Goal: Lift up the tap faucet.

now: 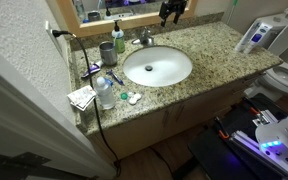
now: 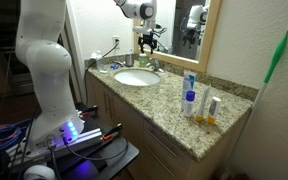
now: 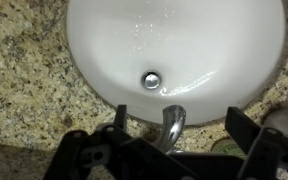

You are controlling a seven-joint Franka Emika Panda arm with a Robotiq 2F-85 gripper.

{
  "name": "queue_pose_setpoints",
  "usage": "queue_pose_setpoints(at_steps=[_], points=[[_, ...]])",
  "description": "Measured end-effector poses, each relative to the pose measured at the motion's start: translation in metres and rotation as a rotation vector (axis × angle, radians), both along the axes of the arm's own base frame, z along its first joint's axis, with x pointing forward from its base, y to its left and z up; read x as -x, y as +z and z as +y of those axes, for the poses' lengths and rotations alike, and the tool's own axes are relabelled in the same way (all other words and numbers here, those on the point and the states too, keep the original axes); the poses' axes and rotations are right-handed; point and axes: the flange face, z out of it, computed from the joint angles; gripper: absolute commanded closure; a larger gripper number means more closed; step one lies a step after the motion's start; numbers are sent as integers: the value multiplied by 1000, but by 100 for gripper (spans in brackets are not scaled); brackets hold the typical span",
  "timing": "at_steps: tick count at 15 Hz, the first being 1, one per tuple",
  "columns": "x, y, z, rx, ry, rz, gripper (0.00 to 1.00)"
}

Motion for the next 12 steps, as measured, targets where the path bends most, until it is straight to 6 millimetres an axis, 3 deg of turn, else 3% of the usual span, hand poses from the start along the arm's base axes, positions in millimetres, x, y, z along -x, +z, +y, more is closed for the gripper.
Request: queue_pose_setpoints(at_steps=[6,12], points=[[-6,-6,2,-2,-5,-4,0],[-52,-43,31,-36,11,-88,0]])
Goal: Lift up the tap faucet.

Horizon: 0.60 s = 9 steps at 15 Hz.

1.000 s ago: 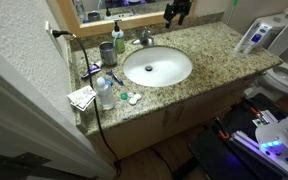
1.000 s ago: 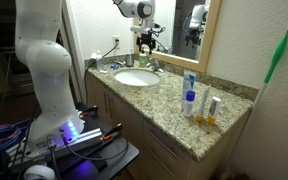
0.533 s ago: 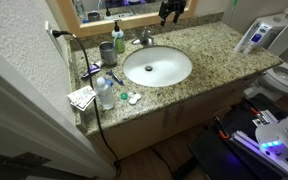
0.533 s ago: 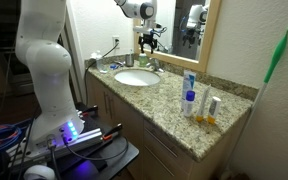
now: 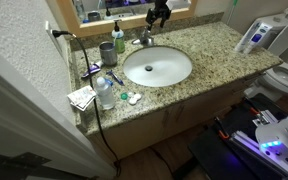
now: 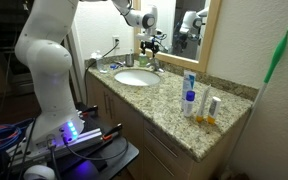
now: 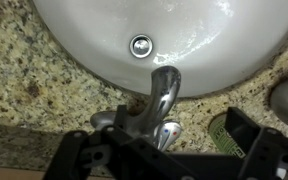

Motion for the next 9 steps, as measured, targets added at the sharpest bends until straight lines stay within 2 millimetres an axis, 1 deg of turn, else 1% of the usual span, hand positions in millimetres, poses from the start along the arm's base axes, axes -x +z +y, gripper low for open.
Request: queue_pose_setpoints(at_steps=[5,7,9], points=[[-29,-22,12,-3,-4,-15,0],[-36,-28,15,-7,-8,-19,0],[-38,-31,15,-7,-8,-18,0]])
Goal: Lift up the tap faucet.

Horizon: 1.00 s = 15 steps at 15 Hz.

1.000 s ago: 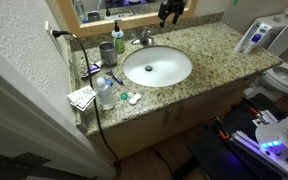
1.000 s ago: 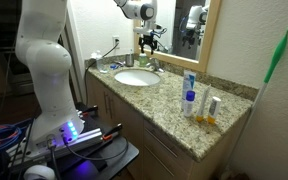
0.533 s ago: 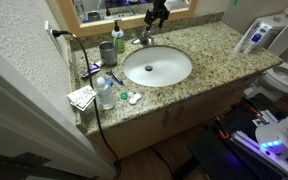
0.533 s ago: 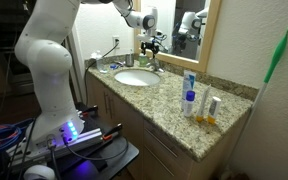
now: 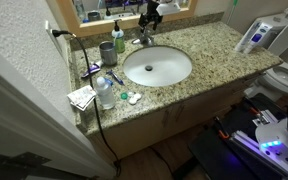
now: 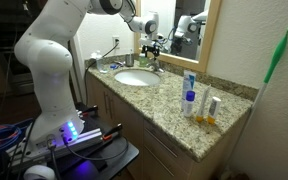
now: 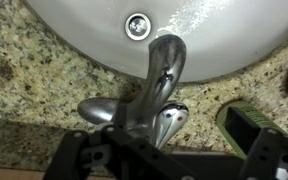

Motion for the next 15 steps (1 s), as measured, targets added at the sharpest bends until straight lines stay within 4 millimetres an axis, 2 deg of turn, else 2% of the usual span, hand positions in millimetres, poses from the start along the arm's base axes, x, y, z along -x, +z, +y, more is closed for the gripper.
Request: queue_pose_setpoints(at_steps=[2,3,5,13,14,15], points=[[0,1,0,0,0,-1,0],[0,1,0,-1,-2,0,25],[1,0,0,-6,-11,7,33],[2,-4,-2,-32,-104,32,91],[1,-4,-5,-32,-116,33,95],[1,-4,-7,-40,-133,38,93]])
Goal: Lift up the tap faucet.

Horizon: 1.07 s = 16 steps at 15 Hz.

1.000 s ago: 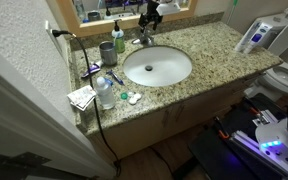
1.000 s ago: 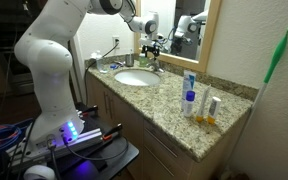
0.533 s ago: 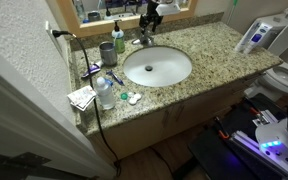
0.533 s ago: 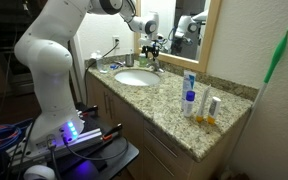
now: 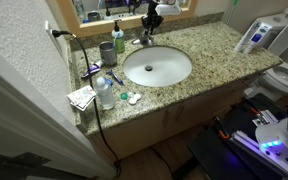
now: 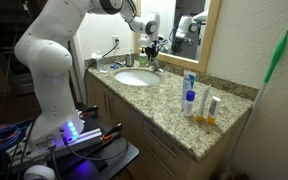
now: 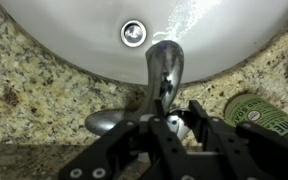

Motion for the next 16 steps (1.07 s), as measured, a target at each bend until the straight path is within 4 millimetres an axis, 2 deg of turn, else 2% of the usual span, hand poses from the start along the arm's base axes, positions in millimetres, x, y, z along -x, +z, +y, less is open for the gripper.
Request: queue_pose_setpoints(at_steps=[4,9,16], points=[[-1,3,-5,-40,-43,-3,93],[-1,21,-16,-110,-109,-115,93],[10,22,-24,-174,-163,-236,93]])
